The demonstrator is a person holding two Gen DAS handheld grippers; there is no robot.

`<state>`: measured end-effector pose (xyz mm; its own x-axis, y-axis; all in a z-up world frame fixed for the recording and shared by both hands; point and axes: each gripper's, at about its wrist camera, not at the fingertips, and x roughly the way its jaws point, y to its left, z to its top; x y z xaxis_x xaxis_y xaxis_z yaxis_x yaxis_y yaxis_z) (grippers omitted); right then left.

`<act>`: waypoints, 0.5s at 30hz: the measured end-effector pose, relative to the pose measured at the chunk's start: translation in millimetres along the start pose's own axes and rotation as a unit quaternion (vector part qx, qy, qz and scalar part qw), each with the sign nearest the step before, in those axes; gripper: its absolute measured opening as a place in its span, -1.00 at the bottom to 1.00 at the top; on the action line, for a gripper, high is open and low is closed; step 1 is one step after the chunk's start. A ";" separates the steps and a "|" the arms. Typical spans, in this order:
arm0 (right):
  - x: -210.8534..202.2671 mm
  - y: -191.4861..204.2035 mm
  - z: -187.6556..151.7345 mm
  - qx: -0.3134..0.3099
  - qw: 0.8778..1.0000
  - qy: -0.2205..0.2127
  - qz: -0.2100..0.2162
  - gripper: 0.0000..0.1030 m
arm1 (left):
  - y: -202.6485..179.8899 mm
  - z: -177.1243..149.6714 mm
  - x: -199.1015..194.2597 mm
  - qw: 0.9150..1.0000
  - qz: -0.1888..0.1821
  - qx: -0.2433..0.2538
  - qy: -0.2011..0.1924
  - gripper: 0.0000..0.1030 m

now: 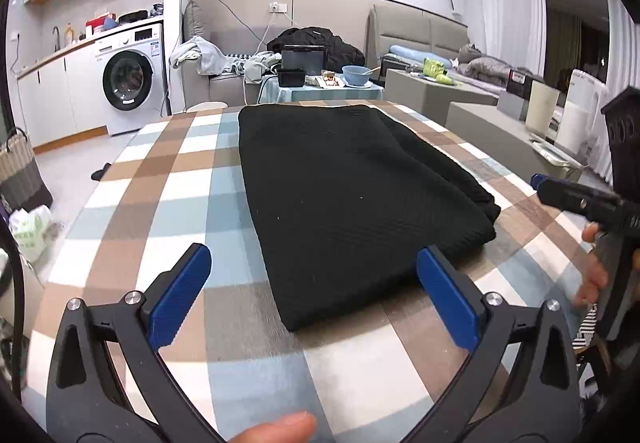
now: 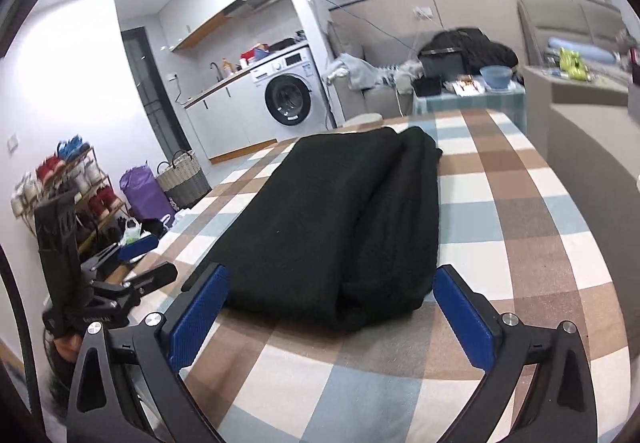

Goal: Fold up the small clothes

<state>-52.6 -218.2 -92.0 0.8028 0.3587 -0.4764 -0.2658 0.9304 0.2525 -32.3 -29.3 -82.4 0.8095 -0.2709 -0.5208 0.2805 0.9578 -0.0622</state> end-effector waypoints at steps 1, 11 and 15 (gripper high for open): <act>-0.1 3.3 -2.7 -0.007 1.000 -0.006 0.003 1.00 | 1.9 -2.3 -2.2 1.000 -0.004 -0.006 -0.005 0.99; -2.5 -2.0 -8.7 -0.009 0.999 -0.037 0.018 1.00 | 10.0 -6.8 -6.9 0.999 0.000 -0.023 -0.022 0.99; -2.1 -5.4 -8.7 -0.002 0.999 -0.040 0.020 1.00 | 10.2 -9.3 -4.5 1.000 0.004 -0.020 -0.021 0.99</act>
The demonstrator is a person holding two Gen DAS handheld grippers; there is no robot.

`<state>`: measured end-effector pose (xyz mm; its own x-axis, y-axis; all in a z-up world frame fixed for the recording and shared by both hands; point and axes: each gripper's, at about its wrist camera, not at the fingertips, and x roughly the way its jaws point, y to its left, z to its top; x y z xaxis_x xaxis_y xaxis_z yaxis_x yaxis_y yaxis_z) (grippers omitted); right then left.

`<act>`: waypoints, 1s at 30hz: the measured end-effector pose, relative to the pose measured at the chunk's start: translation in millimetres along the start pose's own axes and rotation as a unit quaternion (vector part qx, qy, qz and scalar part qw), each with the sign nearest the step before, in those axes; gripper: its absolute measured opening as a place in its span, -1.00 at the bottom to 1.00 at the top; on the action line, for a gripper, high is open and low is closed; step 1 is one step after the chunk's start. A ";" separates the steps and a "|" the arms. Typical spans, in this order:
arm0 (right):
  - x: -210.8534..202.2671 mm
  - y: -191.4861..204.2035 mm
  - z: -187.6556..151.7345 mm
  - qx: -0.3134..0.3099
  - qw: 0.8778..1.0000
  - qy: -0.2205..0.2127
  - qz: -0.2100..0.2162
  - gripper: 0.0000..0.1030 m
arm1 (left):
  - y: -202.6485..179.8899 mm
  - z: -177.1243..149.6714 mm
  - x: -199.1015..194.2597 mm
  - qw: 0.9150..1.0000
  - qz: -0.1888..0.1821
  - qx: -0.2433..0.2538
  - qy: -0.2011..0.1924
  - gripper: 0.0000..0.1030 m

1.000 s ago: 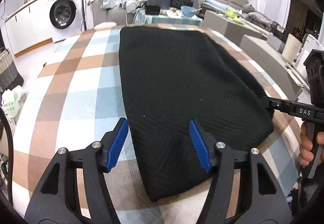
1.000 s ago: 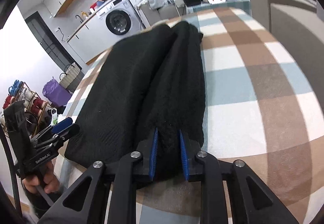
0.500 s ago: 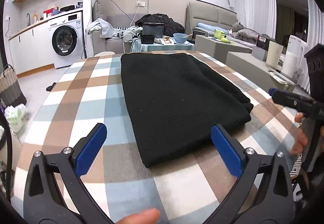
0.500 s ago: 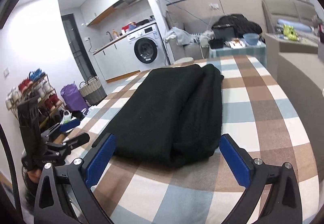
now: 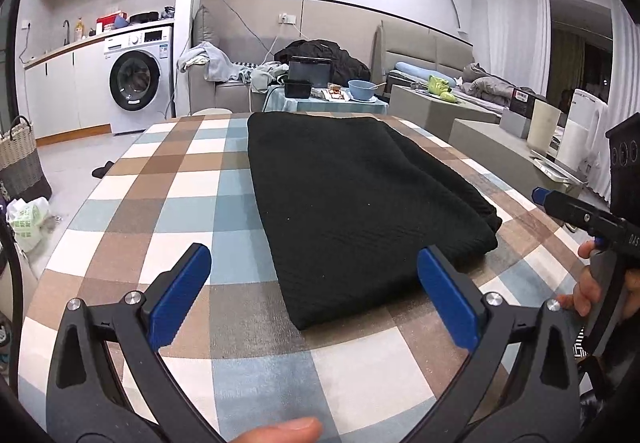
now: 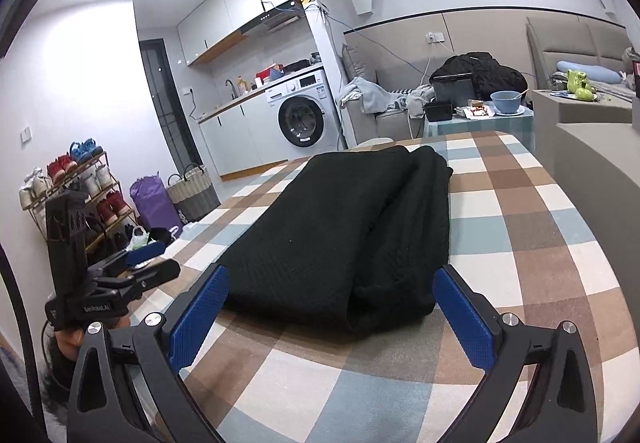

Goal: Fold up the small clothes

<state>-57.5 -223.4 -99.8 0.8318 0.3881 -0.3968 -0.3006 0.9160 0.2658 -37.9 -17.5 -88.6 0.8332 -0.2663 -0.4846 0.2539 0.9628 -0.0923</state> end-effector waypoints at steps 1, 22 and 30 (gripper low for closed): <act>0.4 0.5 0.1 -0.002 1.000 0.001 -0.001 1.00 | 0.4 -0.4 0.8 1.000 -0.001 -0.001 0.002 0.99; -5.2 -5.6 0.3 0.019 1.000 -0.015 -0.009 1.00 | 3.0 -1.1 6.6 1.000 0.013 -0.012 0.012 0.99; -5.8 -9.8 0.7 0.027 0.999 -0.016 -0.008 1.00 | 5.7 -1.3 7.9 1.000 0.014 -0.019 0.018 0.99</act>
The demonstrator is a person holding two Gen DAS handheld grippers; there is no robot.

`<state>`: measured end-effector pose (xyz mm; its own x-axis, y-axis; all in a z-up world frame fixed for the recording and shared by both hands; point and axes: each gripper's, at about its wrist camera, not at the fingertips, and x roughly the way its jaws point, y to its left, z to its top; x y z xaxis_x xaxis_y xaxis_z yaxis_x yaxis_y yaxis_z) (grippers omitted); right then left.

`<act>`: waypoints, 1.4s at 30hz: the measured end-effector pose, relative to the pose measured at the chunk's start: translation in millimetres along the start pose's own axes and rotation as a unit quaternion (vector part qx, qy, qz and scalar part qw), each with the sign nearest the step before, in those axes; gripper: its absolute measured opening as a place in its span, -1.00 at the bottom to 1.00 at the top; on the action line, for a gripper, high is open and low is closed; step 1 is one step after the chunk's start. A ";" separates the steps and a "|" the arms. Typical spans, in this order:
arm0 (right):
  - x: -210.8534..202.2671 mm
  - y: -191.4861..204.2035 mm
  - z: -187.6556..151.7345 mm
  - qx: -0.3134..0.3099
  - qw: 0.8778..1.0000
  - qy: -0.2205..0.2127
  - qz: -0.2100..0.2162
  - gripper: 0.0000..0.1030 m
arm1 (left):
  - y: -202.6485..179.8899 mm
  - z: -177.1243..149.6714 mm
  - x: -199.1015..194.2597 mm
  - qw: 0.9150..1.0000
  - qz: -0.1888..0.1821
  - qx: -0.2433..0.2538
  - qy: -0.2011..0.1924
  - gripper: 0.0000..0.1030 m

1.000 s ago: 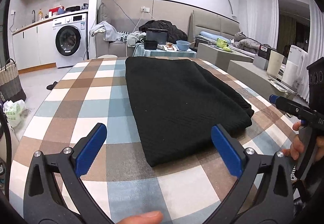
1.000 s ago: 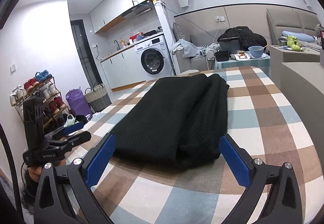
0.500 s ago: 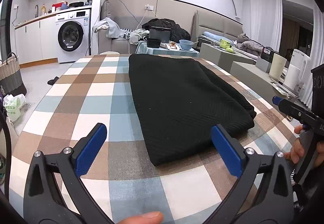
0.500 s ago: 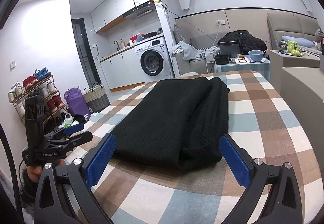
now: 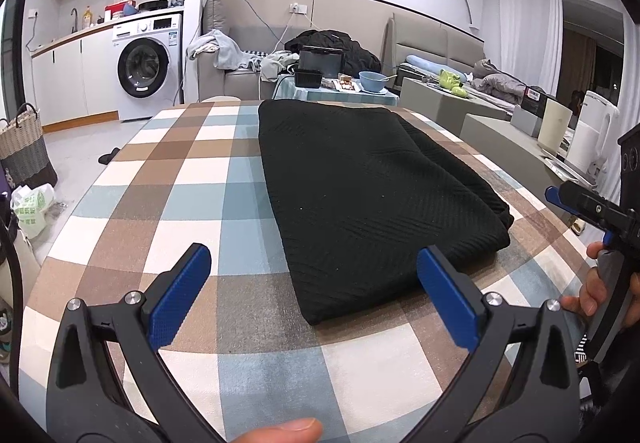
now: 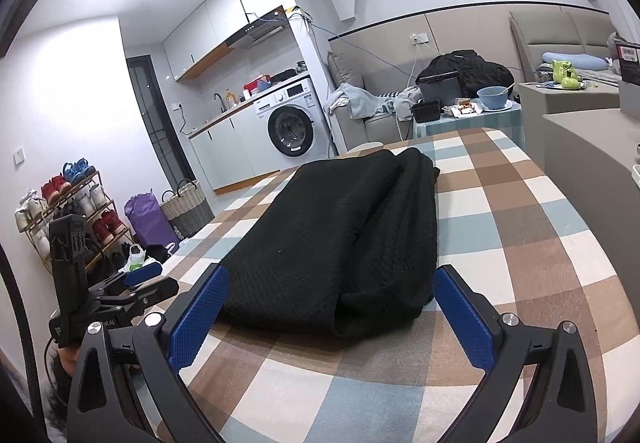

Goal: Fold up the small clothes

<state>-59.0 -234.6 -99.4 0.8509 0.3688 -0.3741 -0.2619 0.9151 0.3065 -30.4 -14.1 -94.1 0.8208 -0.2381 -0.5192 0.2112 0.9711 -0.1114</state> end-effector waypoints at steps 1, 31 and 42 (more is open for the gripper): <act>0.0 0.8 -0.3 -0.003 1.000 0.000 0.000 1.00 | 0.4 0.2 0.2 1.000 0.001 -0.001 0.001 0.99; 1.4 4.5 -1.3 -0.005 1.000 0.005 -0.001 1.00 | 2.7 -0.6 2.1 1.000 0.004 0.000 0.002 0.99; 1.9 4.5 -1.7 -0.004 1.000 0.006 -0.001 1.00 | 2.9 -0.5 2.3 1.000 0.004 0.000 0.002 0.99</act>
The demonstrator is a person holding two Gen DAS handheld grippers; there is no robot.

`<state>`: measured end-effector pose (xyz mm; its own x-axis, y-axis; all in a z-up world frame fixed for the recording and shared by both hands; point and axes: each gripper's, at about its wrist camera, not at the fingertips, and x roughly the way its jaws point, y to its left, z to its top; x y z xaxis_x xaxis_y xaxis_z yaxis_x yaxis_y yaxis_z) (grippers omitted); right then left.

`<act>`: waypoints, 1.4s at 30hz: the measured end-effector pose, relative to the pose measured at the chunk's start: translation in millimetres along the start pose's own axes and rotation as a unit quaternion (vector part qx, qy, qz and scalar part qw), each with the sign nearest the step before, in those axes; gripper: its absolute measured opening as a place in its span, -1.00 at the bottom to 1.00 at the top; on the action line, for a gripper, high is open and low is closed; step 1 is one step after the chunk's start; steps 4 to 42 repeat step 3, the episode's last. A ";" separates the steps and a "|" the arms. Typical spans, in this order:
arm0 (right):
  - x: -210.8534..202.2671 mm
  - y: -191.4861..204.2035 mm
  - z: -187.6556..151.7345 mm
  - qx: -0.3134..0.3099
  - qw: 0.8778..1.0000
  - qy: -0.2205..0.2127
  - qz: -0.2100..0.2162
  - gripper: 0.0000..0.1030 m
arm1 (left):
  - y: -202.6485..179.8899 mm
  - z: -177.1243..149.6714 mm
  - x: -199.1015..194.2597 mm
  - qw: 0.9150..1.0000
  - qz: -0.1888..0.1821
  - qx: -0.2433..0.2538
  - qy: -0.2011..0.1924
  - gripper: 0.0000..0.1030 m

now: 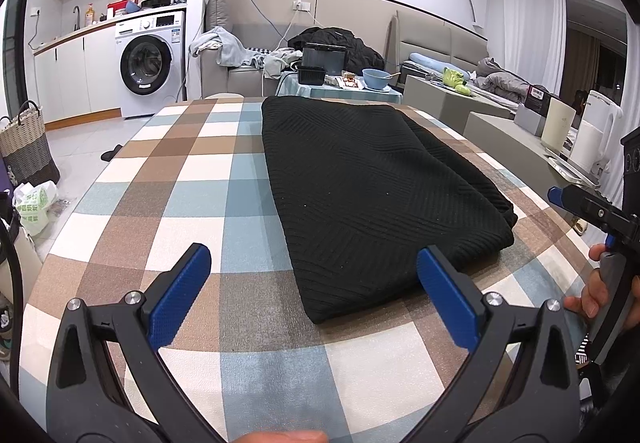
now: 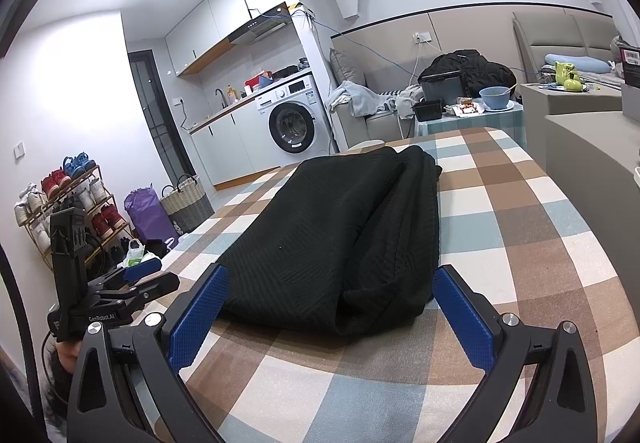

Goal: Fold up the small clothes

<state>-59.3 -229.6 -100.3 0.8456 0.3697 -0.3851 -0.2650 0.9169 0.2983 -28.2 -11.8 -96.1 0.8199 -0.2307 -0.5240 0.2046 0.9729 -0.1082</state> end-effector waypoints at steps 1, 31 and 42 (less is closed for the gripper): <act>0.0 0.0 0.0 0.000 1.000 -0.001 0.000 1.00 | 0.0 -0.2 0.1 1.000 -0.001 0.000 0.000 0.99; 0.2 -0.1 0.1 0.000 1.000 0.000 0.000 1.00 | 0.4 -0.5 0.5 1.000 0.000 0.000 -0.001 0.99; 0.2 -0.1 0.1 0.000 1.000 0.000 0.000 1.00 | 0.4 -0.5 0.5 1.000 0.000 0.000 -0.001 0.99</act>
